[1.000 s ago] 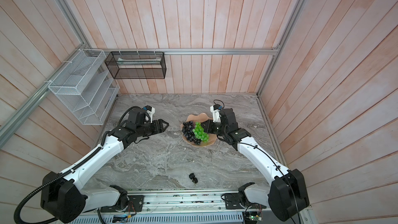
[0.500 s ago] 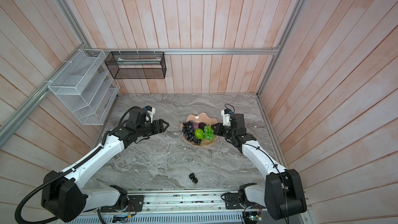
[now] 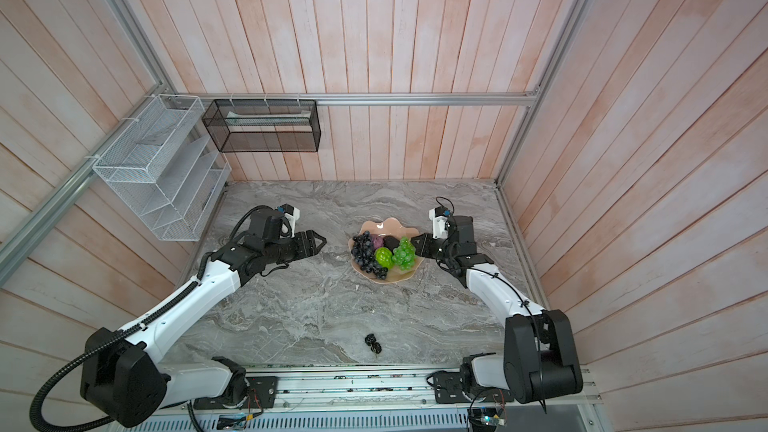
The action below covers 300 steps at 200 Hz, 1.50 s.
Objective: Place and organize the fake fruits in the fruit bowl
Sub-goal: 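Carry the green grapes with the right gripper and lower them into the bowl, then open the right gripper to release the green grapes and withdraw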
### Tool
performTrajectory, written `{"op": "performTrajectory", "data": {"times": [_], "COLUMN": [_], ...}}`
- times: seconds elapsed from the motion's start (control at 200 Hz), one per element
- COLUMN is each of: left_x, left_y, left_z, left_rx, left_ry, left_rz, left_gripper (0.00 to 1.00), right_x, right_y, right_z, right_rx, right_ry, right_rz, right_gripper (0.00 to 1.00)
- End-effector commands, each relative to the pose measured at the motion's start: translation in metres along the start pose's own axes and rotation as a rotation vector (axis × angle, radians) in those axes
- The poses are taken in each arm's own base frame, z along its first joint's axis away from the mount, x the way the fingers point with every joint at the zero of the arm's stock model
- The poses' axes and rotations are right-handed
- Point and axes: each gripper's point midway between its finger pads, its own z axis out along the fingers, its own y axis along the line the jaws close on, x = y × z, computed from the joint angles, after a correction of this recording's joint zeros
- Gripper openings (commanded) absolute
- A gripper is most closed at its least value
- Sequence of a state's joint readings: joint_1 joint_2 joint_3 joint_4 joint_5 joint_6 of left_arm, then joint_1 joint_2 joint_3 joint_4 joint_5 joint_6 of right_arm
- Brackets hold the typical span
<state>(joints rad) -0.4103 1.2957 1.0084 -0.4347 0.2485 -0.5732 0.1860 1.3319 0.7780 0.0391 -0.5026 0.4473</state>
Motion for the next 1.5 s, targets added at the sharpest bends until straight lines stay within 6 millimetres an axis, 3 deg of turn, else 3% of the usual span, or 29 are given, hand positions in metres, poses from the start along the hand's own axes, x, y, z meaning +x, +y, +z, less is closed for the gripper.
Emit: {"op": "performTrajectory", "data": {"times": [0.0,0.185,0.48,0.79,1.12,1.32,1.496], "left_x": [-0.004,-0.004,0.000,0.001,0.001,0.005,0.006], "left_y": [0.001,-0.001,0.002,0.004,0.005,0.007,0.009], "left_z": [-0.001,0.000,-0.001,0.001,0.005,0.005,0.005], "left_rx": [-0.012,-0.006,-0.011,-0.014,-0.018,-0.021,-0.022], "left_ry": [-0.009,-0.009,-0.007,-0.003,0.002,0.001,0.004], "left_rz": [-0.010,-0.010,-0.012,-0.014,-0.015,-0.021,-0.025], "left_gripper": [0.77,0.77,0.77,0.77,0.77,0.77,0.77], "right_x": [-0.043,-0.065,-0.064,-0.028,0.031,0.040,0.033], "right_y": [0.024,0.038,0.031,0.030,0.034,0.025,0.046], "right_z": [-0.020,-0.029,-0.013,-0.001,0.013,0.012,0.002], "right_rx": [-0.009,-0.021,-0.034,-0.040,-0.024,0.018,-0.038], "right_ry": [-0.108,-0.158,-0.158,-0.074,0.066,0.065,0.056], "right_rz": [-0.096,-0.136,-0.175,-0.185,-0.227,-0.205,-0.190], "right_gripper": [0.00,0.00,0.00,0.00,0.00,0.00,0.00]}}
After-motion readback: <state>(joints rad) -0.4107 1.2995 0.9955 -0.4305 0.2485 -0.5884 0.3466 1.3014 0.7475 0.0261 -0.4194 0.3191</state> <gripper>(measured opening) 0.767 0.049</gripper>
